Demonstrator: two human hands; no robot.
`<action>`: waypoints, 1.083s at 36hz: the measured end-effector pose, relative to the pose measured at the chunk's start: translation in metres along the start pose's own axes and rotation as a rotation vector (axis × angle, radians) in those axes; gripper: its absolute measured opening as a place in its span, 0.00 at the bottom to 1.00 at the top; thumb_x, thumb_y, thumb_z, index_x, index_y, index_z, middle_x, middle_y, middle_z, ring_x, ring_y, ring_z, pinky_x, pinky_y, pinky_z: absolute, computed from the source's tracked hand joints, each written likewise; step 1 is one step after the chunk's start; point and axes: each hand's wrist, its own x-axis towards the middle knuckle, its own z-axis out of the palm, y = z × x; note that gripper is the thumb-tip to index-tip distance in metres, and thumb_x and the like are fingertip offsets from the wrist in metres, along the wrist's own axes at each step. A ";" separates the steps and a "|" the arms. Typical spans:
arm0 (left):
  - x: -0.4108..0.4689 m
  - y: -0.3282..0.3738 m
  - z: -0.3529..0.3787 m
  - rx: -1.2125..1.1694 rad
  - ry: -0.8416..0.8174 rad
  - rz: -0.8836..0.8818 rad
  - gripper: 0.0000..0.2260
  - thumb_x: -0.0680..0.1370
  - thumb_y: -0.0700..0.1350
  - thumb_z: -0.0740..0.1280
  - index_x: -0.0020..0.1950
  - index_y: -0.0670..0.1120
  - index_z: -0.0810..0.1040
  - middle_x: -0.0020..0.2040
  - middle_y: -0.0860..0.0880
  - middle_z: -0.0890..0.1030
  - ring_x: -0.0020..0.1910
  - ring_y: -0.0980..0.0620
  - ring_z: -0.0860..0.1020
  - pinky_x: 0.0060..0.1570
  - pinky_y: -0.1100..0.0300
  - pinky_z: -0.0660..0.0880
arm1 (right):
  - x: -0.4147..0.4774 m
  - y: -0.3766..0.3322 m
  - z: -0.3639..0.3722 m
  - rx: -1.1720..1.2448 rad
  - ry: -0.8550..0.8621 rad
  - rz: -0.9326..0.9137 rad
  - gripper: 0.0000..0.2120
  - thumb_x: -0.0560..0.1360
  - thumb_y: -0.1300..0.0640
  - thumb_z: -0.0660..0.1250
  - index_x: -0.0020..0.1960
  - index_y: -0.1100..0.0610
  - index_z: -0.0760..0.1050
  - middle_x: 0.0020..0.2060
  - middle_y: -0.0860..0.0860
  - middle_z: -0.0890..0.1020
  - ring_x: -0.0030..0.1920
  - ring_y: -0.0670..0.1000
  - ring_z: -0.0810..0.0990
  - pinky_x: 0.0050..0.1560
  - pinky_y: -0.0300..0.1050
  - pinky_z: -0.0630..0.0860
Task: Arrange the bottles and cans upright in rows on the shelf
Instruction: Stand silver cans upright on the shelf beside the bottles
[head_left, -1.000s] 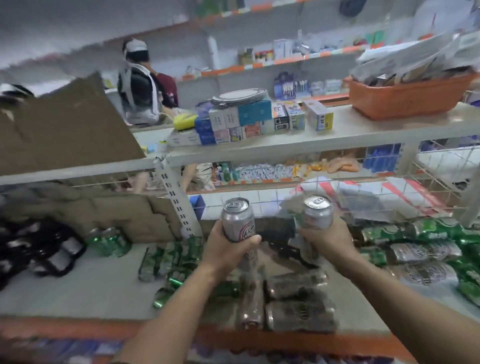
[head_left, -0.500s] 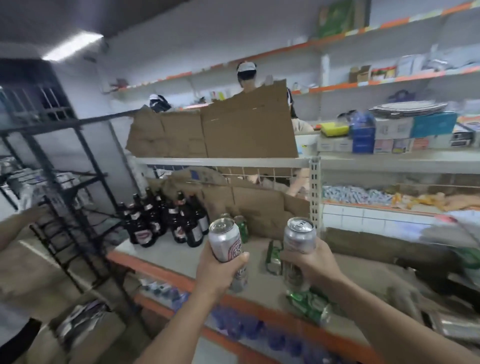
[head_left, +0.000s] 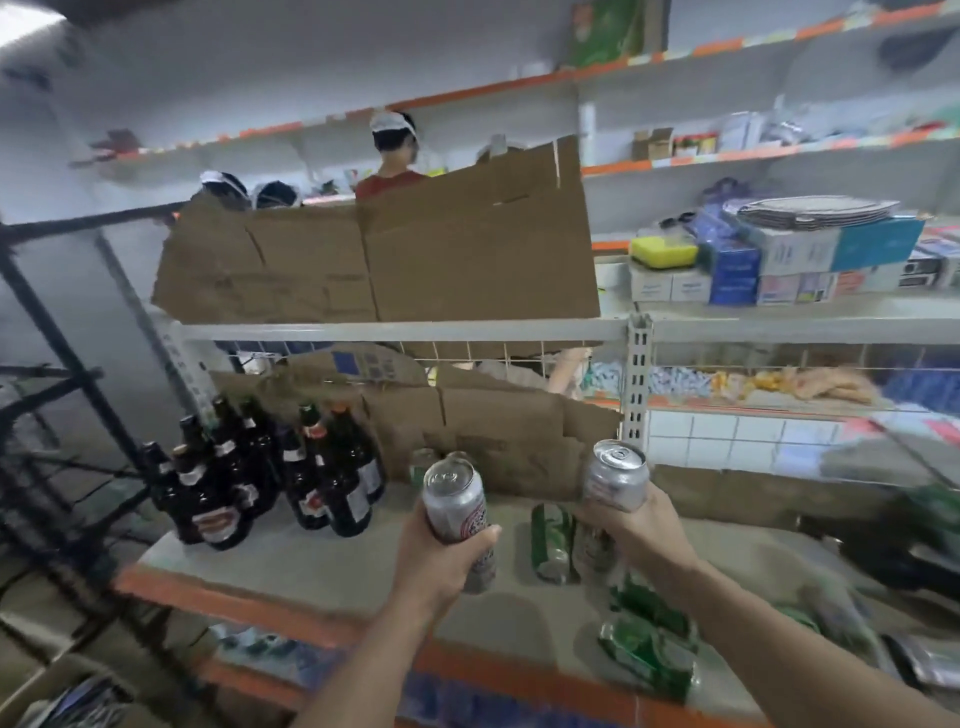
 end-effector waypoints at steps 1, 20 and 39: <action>0.009 -0.003 0.004 0.011 -0.002 -0.019 0.16 0.66 0.38 0.83 0.51 0.45 0.83 0.43 0.49 0.88 0.46 0.49 0.86 0.44 0.53 0.83 | 0.011 0.003 0.002 -0.002 -0.005 0.011 0.15 0.63 0.55 0.81 0.48 0.45 0.84 0.43 0.47 0.88 0.46 0.49 0.87 0.49 0.52 0.84; 0.122 -0.070 0.006 0.054 -0.204 -0.171 0.18 0.64 0.33 0.81 0.45 0.49 0.80 0.36 0.57 0.85 0.36 0.60 0.83 0.34 0.65 0.79 | 0.117 0.076 0.106 -0.028 -0.001 0.157 0.10 0.69 0.64 0.81 0.45 0.55 0.83 0.29 0.40 0.84 0.31 0.36 0.82 0.29 0.25 0.71; 0.168 -0.091 0.041 0.024 -0.432 -0.196 0.20 0.64 0.37 0.83 0.51 0.53 0.82 0.43 0.62 0.86 0.39 0.65 0.83 0.40 0.59 0.82 | 0.131 0.095 0.095 -0.111 0.210 0.103 0.11 0.64 0.65 0.83 0.40 0.60 0.81 0.33 0.46 0.84 0.34 0.40 0.79 0.39 0.37 0.77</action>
